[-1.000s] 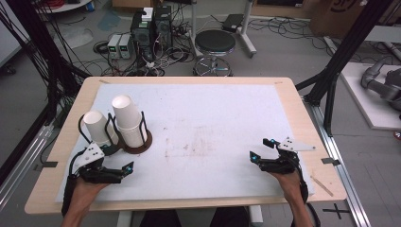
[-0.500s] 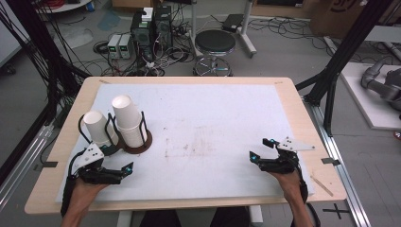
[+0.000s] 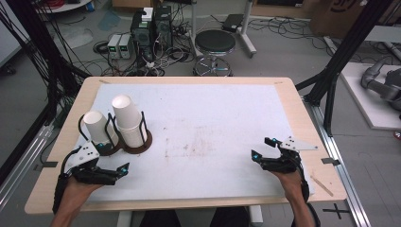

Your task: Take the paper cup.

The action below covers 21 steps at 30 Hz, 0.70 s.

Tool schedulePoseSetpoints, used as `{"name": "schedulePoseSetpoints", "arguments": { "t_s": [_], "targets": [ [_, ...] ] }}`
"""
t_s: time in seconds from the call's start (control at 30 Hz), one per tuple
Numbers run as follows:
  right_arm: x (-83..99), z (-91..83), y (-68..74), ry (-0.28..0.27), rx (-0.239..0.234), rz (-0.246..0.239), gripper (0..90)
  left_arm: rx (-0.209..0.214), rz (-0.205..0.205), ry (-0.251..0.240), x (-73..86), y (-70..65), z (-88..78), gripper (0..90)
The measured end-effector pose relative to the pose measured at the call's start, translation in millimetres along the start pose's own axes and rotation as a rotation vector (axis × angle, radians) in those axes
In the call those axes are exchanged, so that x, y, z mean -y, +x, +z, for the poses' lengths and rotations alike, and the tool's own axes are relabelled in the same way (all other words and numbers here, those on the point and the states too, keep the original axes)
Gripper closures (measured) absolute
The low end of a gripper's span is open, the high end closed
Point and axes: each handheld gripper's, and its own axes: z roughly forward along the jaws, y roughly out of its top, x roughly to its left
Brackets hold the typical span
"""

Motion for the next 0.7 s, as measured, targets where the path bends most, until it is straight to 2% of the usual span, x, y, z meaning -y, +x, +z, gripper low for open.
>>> {"name": "schedulePoseSetpoints", "arguments": {
  "t_s": [0.17, 0.33, 0.37, 0.4, 0.43, 0.5, 0.53, 0.7],
  "targets": [
    [-0.5, 0.3, 0.9, 0.000, -0.003, -0.001, 18.6, 0.010, 0.010, -0.002, -11.4, 1.8, -8.3, 2.6],
    [-0.7, 0.9, 1.7, 0.004, -0.006, -0.004, 18.6, 0.011, 0.033, -0.011, -32.1, 6.2, -20.3, 2.6],
    [-0.8, 1.0, 1.7, 0.004, -0.006, -0.004, 18.6, 0.011, 0.033, -0.011, -32.1, 6.2, -20.3, 2.6],
    [-0.9, 1.0, 1.7, 0.001, -0.005, -0.003, 18.6, 0.017, 0.047, -0.018, -39.7, 8.2, -24.7, 2.6],
    [-0.9, 1.0, 1.5, 0.000, -0.004, -0.004, 18.6, 0.017, 0.047, -0.018, -39.7, 8.2, -24.7, 2.6],
    [-0.8, 0.7, 1.2, -0.001, -0.005, -0.004, 18.6, 0.028, 0.065, -0.027, -51.7, 11.6, -31.1, 2.6],
    [-0.8, 0.7, 1.2, -0.001, -0.005, -0.004, 18.6, 0.028, 0.065, -0.027, -51.7, 11.6, -31.1, 2.6],
    [-0.6, 0.0, 0.1, -0.004, -0.003, -0.004, 18.6, 0.043, 0.102, -0.033, -73.8, 18.6, -38.6, 2.6]
  ]
}}
